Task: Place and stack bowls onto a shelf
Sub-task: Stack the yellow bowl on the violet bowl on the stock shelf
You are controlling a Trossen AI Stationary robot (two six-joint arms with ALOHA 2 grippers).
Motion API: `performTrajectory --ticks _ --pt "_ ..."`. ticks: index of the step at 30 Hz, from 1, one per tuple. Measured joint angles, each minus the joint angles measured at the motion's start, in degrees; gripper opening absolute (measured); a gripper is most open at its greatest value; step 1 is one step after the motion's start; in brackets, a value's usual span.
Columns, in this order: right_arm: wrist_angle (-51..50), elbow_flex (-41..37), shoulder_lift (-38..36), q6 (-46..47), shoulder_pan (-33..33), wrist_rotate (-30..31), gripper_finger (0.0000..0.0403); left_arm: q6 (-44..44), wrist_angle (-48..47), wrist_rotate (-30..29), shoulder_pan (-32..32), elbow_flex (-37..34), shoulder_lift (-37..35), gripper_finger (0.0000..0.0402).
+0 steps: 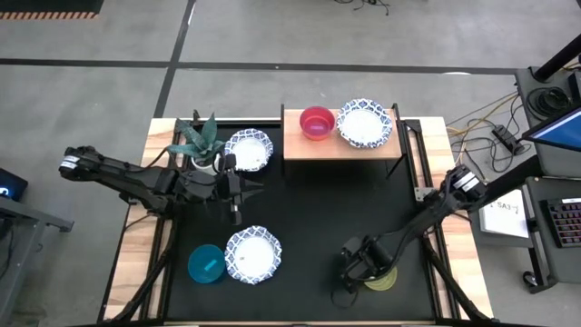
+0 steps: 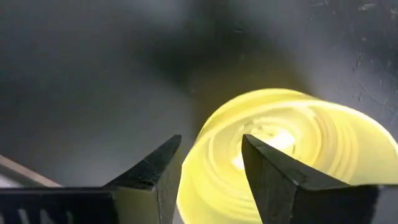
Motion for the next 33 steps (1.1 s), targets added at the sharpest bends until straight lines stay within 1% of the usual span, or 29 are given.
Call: performTrajectory --ticks 2,5,14,19,22,27,33 --pt "0.03 -0.03 1.27 -0.12 -0.11 -0.02 0.0154 0.0 0.05 0.0 0.0 0.0 0.0 0.0039" --pt "0.26 -0.02 2.23 -0.72 -0.12 -0.04 0.0135 0.0 0.01 0.0 0.0 0.0 0.0 0.0039" --pt "1.01 0.3 2.44 -1.72 -0.73 -0.21 0.0019 0.96 0.18 -0.02 0.02 0.0 0.0 0.0039" --pt "1.3 3.26 2.0 -5.45 -1.09 -0.5 0.0011 1.29 0.77 -0.02 0.05 0.0 0.0 0.0039" --pt "0.97 6.39 1.91 -9.98 -1.39 -0.55 0.0009 1.31 0.81 -0.02 0.07 0.0 0.02 0.0039" --pt "1.1 13.07 1.82 -22.46 -1.96 0.26 0.0008 1.74 0.92 -0.02 0.07 0.0 0.02 0.0039" --pt "0.87 21.04 1.8 -38.01 -3.38 6.8 0.0008 1.77 1.03 -0.04 0.04 0.01 0.02 0.0039"
